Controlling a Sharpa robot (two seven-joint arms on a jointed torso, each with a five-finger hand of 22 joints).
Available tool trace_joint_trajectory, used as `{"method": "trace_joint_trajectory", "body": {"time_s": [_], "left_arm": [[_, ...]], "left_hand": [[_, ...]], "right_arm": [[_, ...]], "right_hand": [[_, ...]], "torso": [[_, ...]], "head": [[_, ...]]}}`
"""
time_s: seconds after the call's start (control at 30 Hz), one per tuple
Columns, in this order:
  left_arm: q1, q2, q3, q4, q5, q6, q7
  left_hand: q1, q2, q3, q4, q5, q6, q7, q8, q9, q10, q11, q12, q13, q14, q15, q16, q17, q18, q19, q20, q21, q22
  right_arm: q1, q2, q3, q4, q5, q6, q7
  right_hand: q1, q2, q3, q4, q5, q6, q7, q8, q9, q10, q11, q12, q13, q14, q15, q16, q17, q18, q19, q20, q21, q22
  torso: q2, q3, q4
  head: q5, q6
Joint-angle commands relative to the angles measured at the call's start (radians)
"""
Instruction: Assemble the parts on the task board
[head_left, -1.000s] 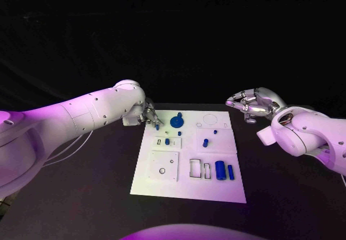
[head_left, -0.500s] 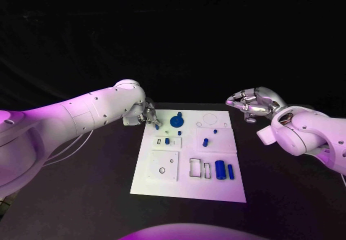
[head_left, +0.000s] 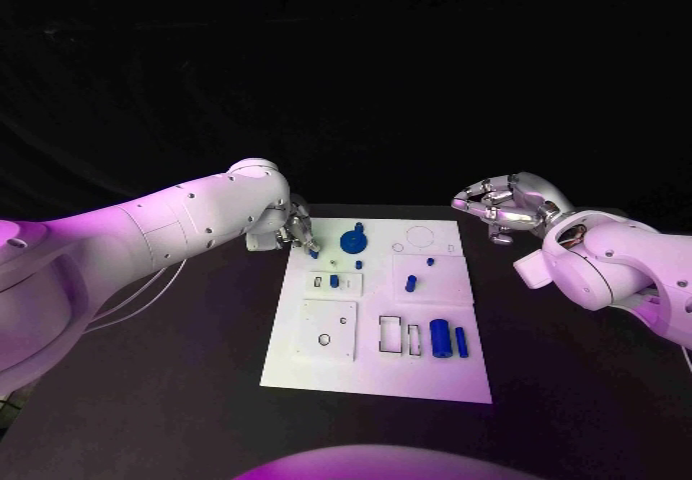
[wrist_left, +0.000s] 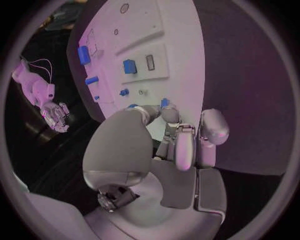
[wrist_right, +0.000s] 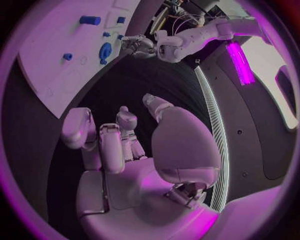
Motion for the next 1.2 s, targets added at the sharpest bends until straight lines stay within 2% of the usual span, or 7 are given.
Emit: {"method": "trace_joint_trajectory", "body": {"time_s": [0.03,0.17,0.37,0.6,0.77,1.03,1.2], "left_arm": [[-0.001,-0.007,0.000,0.009,0.040,-0.020,0.019],[-0.001,-0.022,0.000,0.025,0.070,-0.037,0.025],[-0.001,-0.061,0.001,0.083,0.124,-0.072,0.028],[0.000,-0.131,0.002,0.192,0.160,-0.117,0.022],[-0.002,-0.175,0.001,0.274,0.137,-0.160,0.036],[-0.026,-0.237,0.000,0.383,0.039,-0.235,0.077],[-0.046,-0.254,-0.001,0.414,-0.001,-0.256,0.091]], "left_hand": [[-0.019,-0.028,0.183,-0.149,0.008,-0.006,0.001,0.036,0.052,0.014,-0.001,0.001,0.003,0.067,-0.004,0.005,0.113,0.006,0.005,-0.004,0.008,0.004],[-0.047,-0.047,0.247,-0.180,0.012,-0.001,-0.001,0.051,0.060,0.023,-0.004,0.004,0.008,0.068,-0.006,0.006,0.116,0.004,0.011,-0.006,0.017,0.017],[-0.058,-0.052,0.264,-0.190,0.014,0.003,-0.003,0.057,0.063,0.031,-0.006,0.008,0.013,0.068,-0.008,0.007,0.118,0.003,0.017,-0.007,0.022,0.027],[-0.081,-0.065,0.284,-0.200,0.028,0.013,-0.008,0.066,0.066,0.045,-0.010,0.011,0.020,0.070,-0.011,0.009,0.123,0.000,0.026,-0.010,0.032,0.044],[-0.088,-0.071,0.294,-0.206,0.033,0.018,-0.011,0.070,0.068,0.051,-0.013,0.011,0.023,0.070,-0.013,0.009,0.121,-0.002,0.032,-0.012,0.037,0.054],[-0.103,-0.086,0.311,-0.218,0.050,0.031,-0.017,0.077,0.069,0.067,-0.019,0.012,0.029,0.072,-0.018,0.013,0.130,-0.006,0.043,-0.017,0.048,0.074],[-0.109,-0.093,0.318,-0.223,0.061,0.037,-0.020,0.079,0.068,0.075,-0.021,0.013,0.033,0.073,-0.020,0.014,0.132,-0.007,0.046,-0.019,0.051,0.080]], "right_arm": [[0.000,0.001,0.000,0.000,-0.002,0.015,0.006],[-0.001,0.000,0.000,-0.001,-0.002,0.015,0.006],[-0.001,0.000,0.000,-0.001,-0.002,0.015,0.007],[-0.001,-0.004,0.000,-0.001,-0.002,0.014,0.006],[-0.001,-0.008,0.000,-0.001,-0.002,0.013,0.006],[-0.003,-0.009,0.000,-0.002,-0.001,0.013,0.006],[-0.004,-0.010,0.000,-0.003,-0.001,0.013,0.006]], "right_hand": [[0.001,0.007,-0.004,0.003,0.007,-0.008,0.000,0.006,0.001,0.002,-0.003,0.003,0.001,0.032,-0.007,-0.005,-0.001,0.018,-0.005,0.001,-0.005,-0.001],[0.001,0.007,-0.004,0.003,0.007,-0.008,0.000,0.006,0.001,0.002,-0.003,0.003,0.001,0.032,-0.007,-0.005,-0.001,0.018,-0.005,0.001,-0.005,-0.001],[0.001,0.007,-0.004,0.003,0.007,-0.008,0.000,0.006,0.001,0.002,-0.003,0.003,0.001,0.032,-0.007,-0.005,-0.001,0.018,-0.005,0.001,-0.005,-0.001],[0.001,0.008,-0.005,0.005,0.008,-0.008,0.000,0.007,0.001,0.003,-0.003,0.003,0.000,0.032,-0.007,-0.006,-0.002,0.018,-0.005,0.001,-0.005,-0.001],[0.001,0.008,-0.005,0.005,0.008,-0.008,0.000,0.007,0.001,0.003,-0.003,0.003,0.000,0.032,-0.007,-0.006,-0.002,0.018,-0.005,0.001,-0.005,-0.001],[0.001,0.008,-0.006,0.006,0.008,-0.008,0.000,0.007,0.001,0.002,-0.003,0.003,0.000,0.032,-0.007,-0.006,-0.002,0.018,-0.005,0.001,-0.006,-0.001],[0.001,0.008,-0.006,0.006,0.009,-0.008,0.000,0.007,0.001,0.002,-0.003,0.003,0.000,0.032,-0.007,-0.006,-0.002,0.018,-0.005,0.001,-0.005,-0.001]], "torso": [[-0.001,0.0004,0.0009],[-0.002,0.0003,0.0013],[-0.002,0.0000,0.0023],[-0.008,0.0012,0.0042],[-0.010,0.0012,0.0092],[-0.011,0.0027,0.0090],[-0.010,0.0013,0.0092]], "head": [[0.000,0.000],[0.001,0.000],[0.004,0.002],[0.008,-0.001],[0.006,-0.004],[0.011,-0.004],[0.012,-0.004]]}}
